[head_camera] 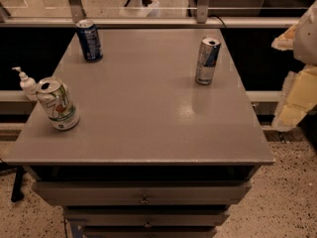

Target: Move redbull can near 7up can

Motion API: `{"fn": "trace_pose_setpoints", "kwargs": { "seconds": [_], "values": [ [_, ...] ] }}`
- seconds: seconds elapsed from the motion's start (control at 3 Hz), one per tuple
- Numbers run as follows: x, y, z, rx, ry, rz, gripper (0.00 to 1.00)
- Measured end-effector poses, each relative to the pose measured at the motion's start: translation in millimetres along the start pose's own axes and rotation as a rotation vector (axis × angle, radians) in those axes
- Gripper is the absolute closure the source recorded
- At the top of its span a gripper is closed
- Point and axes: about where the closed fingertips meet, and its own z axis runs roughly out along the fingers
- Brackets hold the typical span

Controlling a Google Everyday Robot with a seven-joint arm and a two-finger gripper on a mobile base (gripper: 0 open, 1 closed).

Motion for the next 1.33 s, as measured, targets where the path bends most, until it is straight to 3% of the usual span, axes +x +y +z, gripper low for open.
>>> {"fn": "trace_pose_setpoints", "kwargs": {
  "seconds": [0.33,0.67,1.0,1.33],
  "values": [
    [0.0,0.0,0.0,0.000,0.000,0.000,0.00],
    [0.1,-21.6,10.9,0.041,-0.079,0.048,0.00],
    [5.0,-70.5,36.2,0.093,-0.266,0.188,0.00],
    [-1.2,-122.1,56.6,0.146,-0.444,0.287,0.00]
  ]
}}
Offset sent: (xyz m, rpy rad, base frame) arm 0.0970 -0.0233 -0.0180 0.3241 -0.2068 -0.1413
